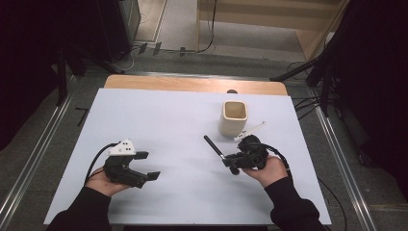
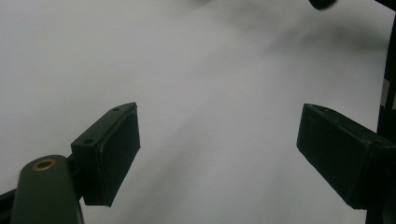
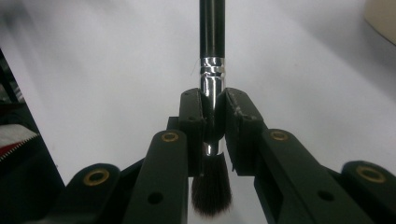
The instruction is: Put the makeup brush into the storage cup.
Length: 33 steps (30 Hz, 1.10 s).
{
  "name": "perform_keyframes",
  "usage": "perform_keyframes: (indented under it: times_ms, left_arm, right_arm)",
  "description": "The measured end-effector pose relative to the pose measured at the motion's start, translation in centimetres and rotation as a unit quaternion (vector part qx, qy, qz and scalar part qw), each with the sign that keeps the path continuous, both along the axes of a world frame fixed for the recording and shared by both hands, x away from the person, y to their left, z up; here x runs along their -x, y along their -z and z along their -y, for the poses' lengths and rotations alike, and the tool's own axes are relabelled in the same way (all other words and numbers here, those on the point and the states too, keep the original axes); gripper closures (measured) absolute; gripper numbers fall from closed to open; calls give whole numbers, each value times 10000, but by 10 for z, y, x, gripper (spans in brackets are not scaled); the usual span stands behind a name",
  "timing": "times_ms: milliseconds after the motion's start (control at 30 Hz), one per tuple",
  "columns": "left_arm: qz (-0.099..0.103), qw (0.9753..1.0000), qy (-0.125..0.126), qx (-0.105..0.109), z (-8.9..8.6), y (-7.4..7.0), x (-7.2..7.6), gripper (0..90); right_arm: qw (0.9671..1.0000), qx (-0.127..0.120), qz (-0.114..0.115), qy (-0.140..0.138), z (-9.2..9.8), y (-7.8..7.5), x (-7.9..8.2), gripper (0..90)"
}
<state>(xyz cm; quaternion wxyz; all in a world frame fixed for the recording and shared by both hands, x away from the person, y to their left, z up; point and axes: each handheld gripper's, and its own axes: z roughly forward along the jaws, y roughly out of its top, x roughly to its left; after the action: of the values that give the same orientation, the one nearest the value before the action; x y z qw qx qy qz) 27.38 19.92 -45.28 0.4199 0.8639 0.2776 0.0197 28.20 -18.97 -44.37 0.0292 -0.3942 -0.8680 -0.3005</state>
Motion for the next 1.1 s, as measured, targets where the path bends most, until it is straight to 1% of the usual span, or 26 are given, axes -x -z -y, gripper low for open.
perform_keyframes:
  times_ms: [67, 133, 167, 233, 300, 367, 467, 533, 633, 700, 833, 867, 900, 933, 967, 1000, 1033, 1067, 1100]
  left_arm:
    - [-42, 10000, 59, 35, 3, -2, 1, 139]
    - [-94, 9999, 93, 85, 6, -3, 1, 138]
    - [-121, 9998, 118, 47, 8, -4, 1, 138]
    - [-186, 9997, 157, 46, 11, -5, 1, 137]
    - [-151, 9997, 189, -66, 14, -7, 1, 137]
    - [-173, 9995, 252, -38, 18, -9, 0, 136]
    - [-207, 9992, 346, -44, 22, -13, 0, 136]
    - [-242, 9989, 406, -44, 25, -15, -1, 136]
    - [-261, 9985, 477, -80, 29, -18, -2, 136]
    - [-307, 9982, 522, -36, 31, -19, -4, 136]
    - [-372, 9975, 600, -92, 36, -21, -6, 137]
    - [-374, 9973, 617, -97, 37, -22, -7, 136]
    - [-391, 9972, 636, -99, 38, -22, -7, 136]
    - [-386, 9971, 644, -103, 39, -23, -7, 136]
    - [-393, 9970, 659, -81, 40, -23, -8, 136]
    - [-409, 9968, 687, -85, 41, -23, -8, 137]
    - [-434, 9967, 683, -95, 43, -23, -9, 137]
    - [-427, 9965, 703, -110, 43, -23, -9, 136]
    - [-441, 9965, 704, -126, 44, -24, -10, 137]
  right_arm:
    - [10000, 24, 14, -82, 2, 0, 1, 790]
    - [9999, 6, -49, -145, 4, 0, 0, 791]
    - [9998, 24, -64, -173, 4, 0, 0, 791]
    - [9997, 104, -70, -221, 3, 0, 0, 791]
    - [9995, 163, -95, -266, 2, 0, 0, 791]
    - [9993, 181, -94, -326, 1, -1, 0, 791]
    - [9984, 269, -66, -486, -1, -3, -1, 791]
    - [9974, 288, -19, -664, -2, -4, 0, 791]
    - [9944, 443, 36, -958, -3, -5, -1, 791]
    - [9931, 549, -3, -1039, -4, -6, -2, 791]
    - [9893, 664, 0, -1295, -8, -8, -3, 791]
    - [9875, 744, 47, -1386, -9, -8, -4, 791]
    - [9868, 756, 59, -1428, -11, -8, -4, 791]
    - [9855, 826, 41, -1479, -12, -9, -3, 791]
    - [9849, 858, 55, -1502, -14, -10, -3, 791]
    - [9831, 853, 120, -1615, -16, -10, -3, 791]
    - [9827, 872, 118, -1627, -18, -11, -3, 791]
    - [9811, 885, 163, -1712, -20, -12, -3, 791]
    - [9804, 879, 172, -1754, -22, -12, -3, 791]
